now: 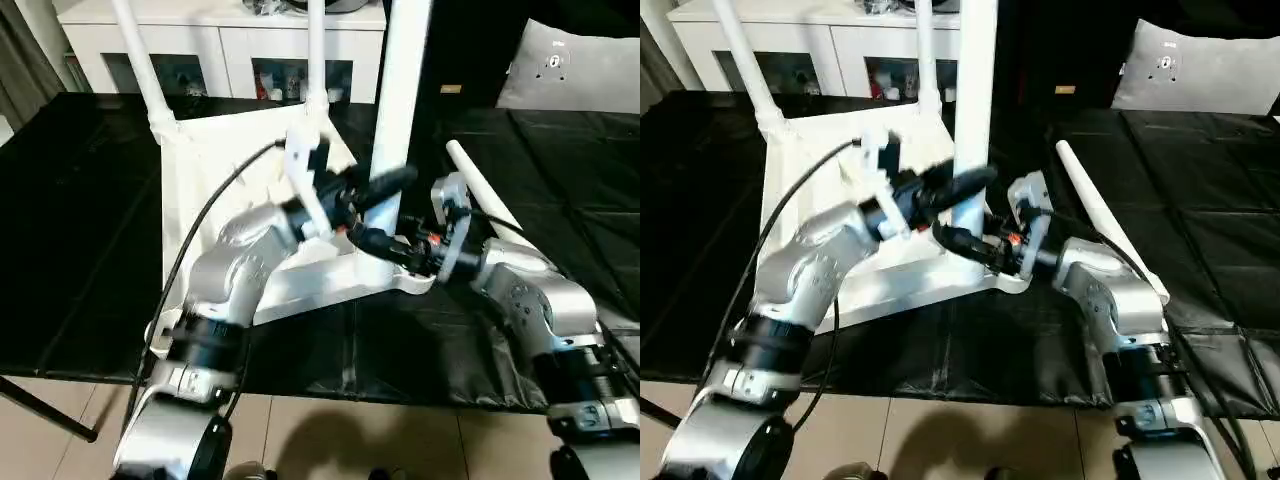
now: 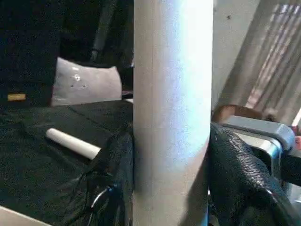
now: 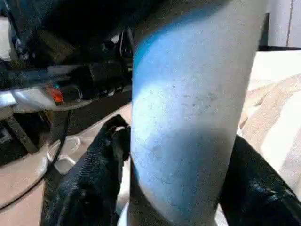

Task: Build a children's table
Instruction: Insert table leg to table base

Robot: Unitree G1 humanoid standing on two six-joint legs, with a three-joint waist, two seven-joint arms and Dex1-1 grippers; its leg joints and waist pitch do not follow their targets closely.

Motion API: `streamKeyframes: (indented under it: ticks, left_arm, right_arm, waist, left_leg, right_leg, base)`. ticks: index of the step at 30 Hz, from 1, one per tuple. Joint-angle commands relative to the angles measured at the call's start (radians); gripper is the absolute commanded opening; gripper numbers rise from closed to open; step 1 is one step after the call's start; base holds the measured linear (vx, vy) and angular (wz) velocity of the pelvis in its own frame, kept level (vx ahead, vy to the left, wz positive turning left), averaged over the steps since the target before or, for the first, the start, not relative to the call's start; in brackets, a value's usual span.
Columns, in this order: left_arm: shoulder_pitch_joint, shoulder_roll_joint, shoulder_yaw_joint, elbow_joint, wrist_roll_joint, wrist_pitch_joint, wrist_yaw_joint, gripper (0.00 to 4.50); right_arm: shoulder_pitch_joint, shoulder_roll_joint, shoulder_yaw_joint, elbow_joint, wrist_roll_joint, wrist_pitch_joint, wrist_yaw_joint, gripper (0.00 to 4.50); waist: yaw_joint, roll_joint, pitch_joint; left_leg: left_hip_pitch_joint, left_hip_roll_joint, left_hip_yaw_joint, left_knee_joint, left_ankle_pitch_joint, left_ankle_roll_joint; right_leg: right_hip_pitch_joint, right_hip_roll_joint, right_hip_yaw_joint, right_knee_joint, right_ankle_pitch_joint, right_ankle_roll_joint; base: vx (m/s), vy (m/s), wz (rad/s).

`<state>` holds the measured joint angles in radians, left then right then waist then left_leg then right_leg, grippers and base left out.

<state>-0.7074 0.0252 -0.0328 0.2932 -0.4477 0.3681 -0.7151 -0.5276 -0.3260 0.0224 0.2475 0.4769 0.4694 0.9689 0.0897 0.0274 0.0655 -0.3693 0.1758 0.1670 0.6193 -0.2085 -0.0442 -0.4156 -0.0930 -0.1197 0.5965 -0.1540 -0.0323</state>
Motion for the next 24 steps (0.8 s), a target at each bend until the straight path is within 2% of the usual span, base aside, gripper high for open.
streamKeyframes:
  ticks: [1, 5, 6, 7, 9, 11, 17, 20, 24]
  left_arm:
    - [-0.012, 0.032, 0.071, 0.020, 0.021, -0.005, 0.046, 1.85]
    - [-0.015, 0.038, 0.069, 0.018, 0.012, -0.003, 0.040, 1.85]
    - [-0.014, 0.044, 0.061, 0.014, 0.009, -0.001, 0.038, 1.85]
    - [-0.014, 0.046, 0.060, 0.013, 0.008, -0.001, 0.038, 1.85]
    - [-0.012, 0.049, 0.054, 0.011, 0.007, 0.000, 0.034, 1.85]
    - [-0.010, 0.049, 0.052, 0.006, 0.005, -0.001, 0.026, 1.85]
    - [0.008, 0.043, 0.026, -0.035, 0.020, -0.042, -0.019, 1.85]
    - [0.023, 0.046, -0.028, -0.072, 0.047, -0.060, -0.046, 1.85]
    - [0.029, 0.047, -0.054, -0.082, 0.064, -0.063, -0.051, 1.85]
  right_arm:
    - [-0.011, -0.020, -0.046, -0.042, 0.075, 0.061, 0.033, 3.13]
    - [-0.007, -0.040, -0.059, -0.060, 0.112, 0.129, 0.054, 3.45]
    - [-0.012, -0.047, -0.081, -0.057, 0.140, 0.183, 0.043, 3.58]
    - [-0.016, -0.049, -0.090, -0.051, 0.147, 0.200, 0.035, 3.68]
    - [-0.023, -0.057, -0.094, -0.037, 0.143, 0.207, 0.025, 3.88]
    - [-0.023, -0.068, -0.082, -0.032, 0.125, 0.197, 0.031, 3.88]
    - [-0.040, -0.090, -0.059, -0.015, 0.109, 0.213, 0.049, 3.92]
    - [-0.068, -0.102, -0.024, 0.016, 0.062, 0.186, 0.063, 3.93]
    - [-0.083, -0.102, -0.015, 0.033, 0.061, 0.188, 0.073, 3.93]
  waist:
    - [0.003, -0.020, -0.088]
    - [0.003, -0.020, -0.090]
    - [0.004, -0.019, -0.090]
    - [0.005, -0.019, -0.090]
    - [0.007, -0.018, -0.091]
    - [0.009, -0.018, -0.091]
    - [0.010, -0.020, -0.089]
    - [0.007, -0.022, -0.089]
    - [0.004, -0.024, -0.088]
  left_leg:
    - [-0.001, 0.047, -0.011, -0.062, -0.032, 0.103]
    - [-0.001, 0.044, -0.011, -0.060, -0.021, 0.112]
    - [-0.001, 0.045, -0.012, -0.060, -0.013, 0.114]
    - [0.000, 0.047, -0.012, -0.061, -0.013, 0.115]
    - [0.002, 0.048, -0.011, -0.060, -0.009, 0.107]
    - [0.001, 0.049, -0.012, -0.060, -0.007, 0.104]
    - [-0.001, 0.046, -0.010, -0.061, -0.033, 0.088]
    - [-0.002, 0.047, -0.010, -0.061, -0.029, 0.084]
    - [-0.002, 0.046, -0.009, -0.060, -0.032, 0.090]
  right_leg:
    - [0.077, -0.064, 0.057, -0.063, -0.212, -0.179]
    - [0.078, -0.061, 0.056, -0.060, -0.205, -0.173]
    - [0.077, -0.061, 0.055, -0.061, -0.205, -0.172]
    - [0.075, -0.062, 0.055, -0.061, -0.210, -0.177]
    - [0.074, -0.063, 0.055, -0.060, -0.209, -0.181]
    - [0.073, -0.064, 0.056, -0.057, -0.195, -0.187]
    - [0.076, -0.065, 0.055, -0.065, -0.242, -0.169]
    - [0.075, -0.065, 0.055, -0.064, -0.240, -0.167]
    - [0.075, -0.064, 0.056, -0.064, -0.249, -0.162]
  base:
    - [0.000, 0.000, 0.00]
    - [0.000, 0.000, 0.00]
    - [0.000, 0.000, 0.00]
    - [0.000, 0.000, 0.00]
    - [0.000, 0.000, 0.00]
    - [0.000, 0.000, 0.00]
    - [0.000, 0.000, 0.00]
    - [0.000, 0.000, 0.00]
    - [0.000, 0.000, 0.00]
